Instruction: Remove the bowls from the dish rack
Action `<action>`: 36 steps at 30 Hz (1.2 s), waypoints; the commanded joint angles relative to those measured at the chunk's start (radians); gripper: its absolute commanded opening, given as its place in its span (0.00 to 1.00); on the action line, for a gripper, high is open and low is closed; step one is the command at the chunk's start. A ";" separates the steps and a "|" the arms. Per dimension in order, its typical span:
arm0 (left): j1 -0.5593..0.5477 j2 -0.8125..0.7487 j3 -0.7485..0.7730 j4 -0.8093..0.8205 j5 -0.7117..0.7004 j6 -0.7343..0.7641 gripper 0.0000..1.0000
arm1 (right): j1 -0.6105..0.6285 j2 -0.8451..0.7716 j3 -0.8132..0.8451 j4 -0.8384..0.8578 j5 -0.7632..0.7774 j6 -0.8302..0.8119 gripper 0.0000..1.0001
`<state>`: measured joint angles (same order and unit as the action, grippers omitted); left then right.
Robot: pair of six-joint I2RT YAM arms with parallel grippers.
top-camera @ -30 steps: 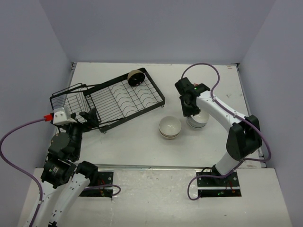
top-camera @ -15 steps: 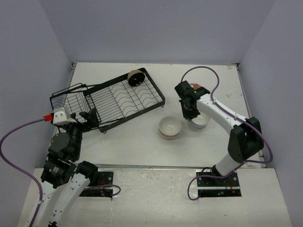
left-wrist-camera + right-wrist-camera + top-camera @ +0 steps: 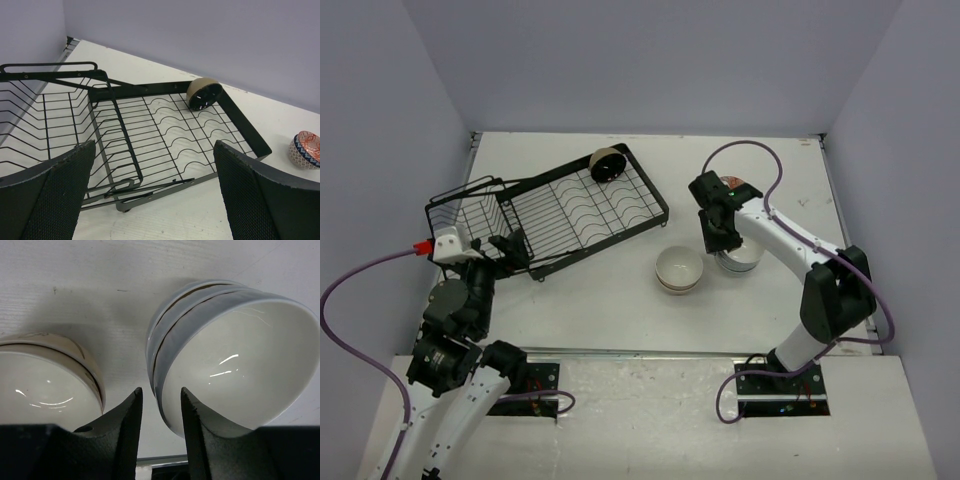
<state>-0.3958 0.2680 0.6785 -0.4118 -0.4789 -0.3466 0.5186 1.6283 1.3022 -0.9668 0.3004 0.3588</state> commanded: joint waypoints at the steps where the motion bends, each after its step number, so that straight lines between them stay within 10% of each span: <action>1: -0.003 0.017 0.006 0.019 0.002 0.031 1.00 | 0.003 -0.044 0.049 -0.022 0.009 0.002 0.38; 10: -0.003 0.117 0.036 0.013 0.071 0.038 1.00 | 0.004 -0.174 0.097 -0.032 0.006 0.002 0.47; 20: -0.090 0.690 0.407 -0.188 0.146 0.037 1.00 | 0.008 -0.465 -0.041 0.155 -0.056 -0.008 0.64; 29: -0.140 0.699 0.474 -0.209 0.074 -0.005 1.00 | 0.008 -0.665 -0.339 0.759 -0.457 0.247 0.86; 36: -0.140 0.590 0.488 -0.225 0.051 0.026 1.00 | 0.026 -0.446 -0.368 1.241 -0.402 0.632 0.99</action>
<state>-0.5354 0.9142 1.1404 -0.6235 -0.3870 -0.3470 0.5312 1.0859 0.9077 -0.0410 -0.0971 0.7692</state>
